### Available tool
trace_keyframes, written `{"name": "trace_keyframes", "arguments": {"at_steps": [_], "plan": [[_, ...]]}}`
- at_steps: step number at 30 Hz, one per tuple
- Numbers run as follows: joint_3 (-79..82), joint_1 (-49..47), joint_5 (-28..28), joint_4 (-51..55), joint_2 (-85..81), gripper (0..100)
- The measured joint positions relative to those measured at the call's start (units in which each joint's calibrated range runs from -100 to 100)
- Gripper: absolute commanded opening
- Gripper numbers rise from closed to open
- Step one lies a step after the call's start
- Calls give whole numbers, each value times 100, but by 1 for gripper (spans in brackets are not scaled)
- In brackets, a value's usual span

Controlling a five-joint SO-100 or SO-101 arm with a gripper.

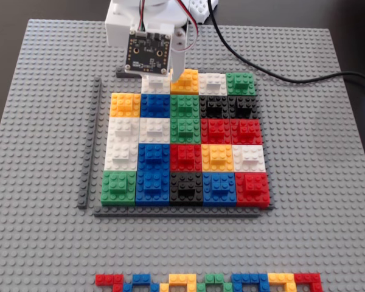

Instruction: Grab the cube and place it into the grid

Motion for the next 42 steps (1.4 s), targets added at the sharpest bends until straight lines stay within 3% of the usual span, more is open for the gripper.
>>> {"name": "trace_keyframes", "arguments": {"at_steps": [15, 18, 28, 36, 42], "plan": [[-1086, -197, -244, 440, -450, 10], [-1227, -226, -278, 542, -755, 4], [-1253, -802, -493, 630, -2282, 0], [-1130, -1218, -752, 63, -3469, 0], [309, -1400, -698, -1031, -4444, 0]]}}
